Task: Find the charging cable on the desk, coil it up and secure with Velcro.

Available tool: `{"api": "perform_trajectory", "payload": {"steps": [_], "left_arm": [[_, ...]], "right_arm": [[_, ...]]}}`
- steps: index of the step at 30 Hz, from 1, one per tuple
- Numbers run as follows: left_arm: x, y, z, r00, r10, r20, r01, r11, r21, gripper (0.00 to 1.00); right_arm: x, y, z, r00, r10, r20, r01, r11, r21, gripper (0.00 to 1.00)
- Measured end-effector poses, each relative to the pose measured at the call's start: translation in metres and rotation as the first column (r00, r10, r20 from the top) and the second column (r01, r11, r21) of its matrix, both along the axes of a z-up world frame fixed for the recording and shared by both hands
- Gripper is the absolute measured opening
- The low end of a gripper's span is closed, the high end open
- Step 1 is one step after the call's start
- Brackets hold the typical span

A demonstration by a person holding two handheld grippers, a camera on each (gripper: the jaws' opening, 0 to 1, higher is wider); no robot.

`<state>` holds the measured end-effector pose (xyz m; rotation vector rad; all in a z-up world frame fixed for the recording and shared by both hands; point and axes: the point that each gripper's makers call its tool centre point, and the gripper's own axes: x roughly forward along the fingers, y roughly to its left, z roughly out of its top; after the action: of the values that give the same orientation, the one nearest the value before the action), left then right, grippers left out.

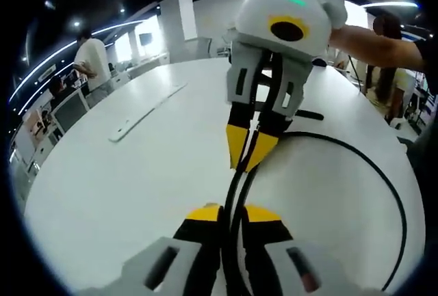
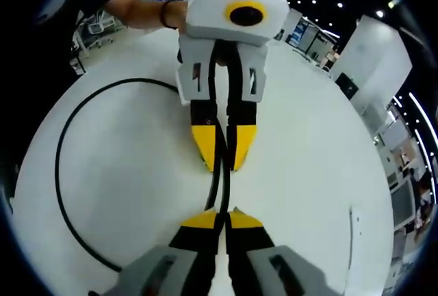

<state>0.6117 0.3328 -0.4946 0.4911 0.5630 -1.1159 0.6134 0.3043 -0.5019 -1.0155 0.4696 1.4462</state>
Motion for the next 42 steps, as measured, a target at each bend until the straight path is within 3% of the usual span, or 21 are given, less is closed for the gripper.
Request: {"api": "perform_trajectory", "payload": {"steps": [25,42], "left_arm": [[-0.004,0.002,0.001,1.0,-0.019,0.017,0.019,1.0,0.017,0.08],[-0.007,0.001,0.001,0.999,-0.032,0.023,0.031,0.999,0.029,0.08]], "right_arm": [[0.004,0.0,0.0,0.999,-0.033,-0.038,0.034,0.999,0.03,0.06],[0.011,-0.005,0.004,0.995,-0.081,-0.053,0.084,0.995,0.048,0.15]]}}
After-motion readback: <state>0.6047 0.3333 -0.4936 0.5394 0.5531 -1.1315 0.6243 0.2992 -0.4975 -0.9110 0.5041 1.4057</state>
